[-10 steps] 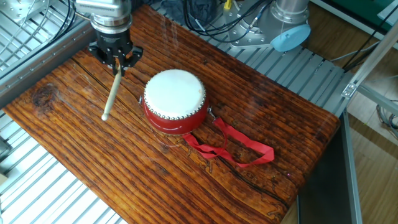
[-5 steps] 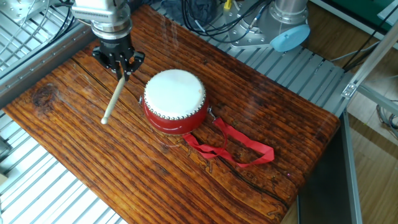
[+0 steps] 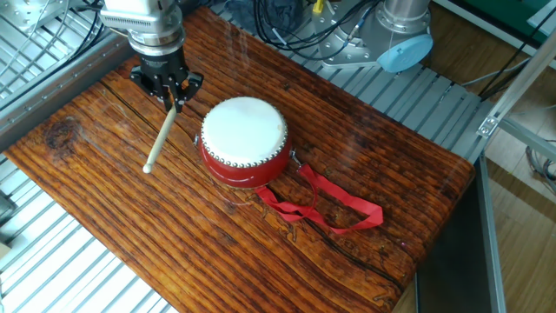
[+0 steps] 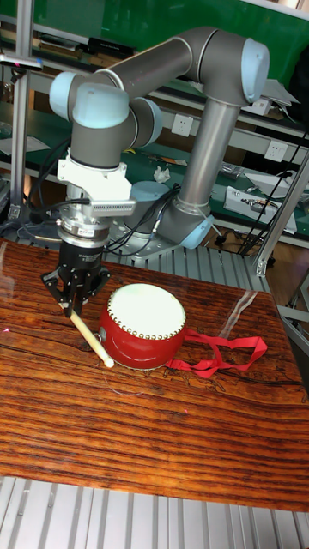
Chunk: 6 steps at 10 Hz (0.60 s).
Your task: Play the drum
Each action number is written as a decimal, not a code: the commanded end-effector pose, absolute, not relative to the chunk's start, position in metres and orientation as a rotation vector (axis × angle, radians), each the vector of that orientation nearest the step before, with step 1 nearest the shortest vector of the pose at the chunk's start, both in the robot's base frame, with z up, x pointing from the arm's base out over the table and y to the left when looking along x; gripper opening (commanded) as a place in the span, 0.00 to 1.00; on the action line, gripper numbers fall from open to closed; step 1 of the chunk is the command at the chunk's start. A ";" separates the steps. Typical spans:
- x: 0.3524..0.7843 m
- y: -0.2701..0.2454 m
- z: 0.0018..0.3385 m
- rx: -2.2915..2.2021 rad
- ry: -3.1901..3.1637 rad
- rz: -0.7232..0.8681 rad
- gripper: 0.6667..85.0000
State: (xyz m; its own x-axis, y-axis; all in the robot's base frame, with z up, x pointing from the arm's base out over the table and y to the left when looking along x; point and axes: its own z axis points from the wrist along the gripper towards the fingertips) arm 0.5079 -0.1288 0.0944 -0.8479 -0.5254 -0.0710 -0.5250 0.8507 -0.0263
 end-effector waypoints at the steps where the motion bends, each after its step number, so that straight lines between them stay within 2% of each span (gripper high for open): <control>1: 0.511 -0.141 0.100 -0.852 2.940 -0.078 0.00; 3: 0.511 -0.162 0.101 -0.786 2.973 -0.198 0.00; 5: 0.506 -0.163 0.101 -0.762 2.999 -0.193 0.00; 6: 0.513 -0.161 0.086 -0.752 3.010 -0.144 0.00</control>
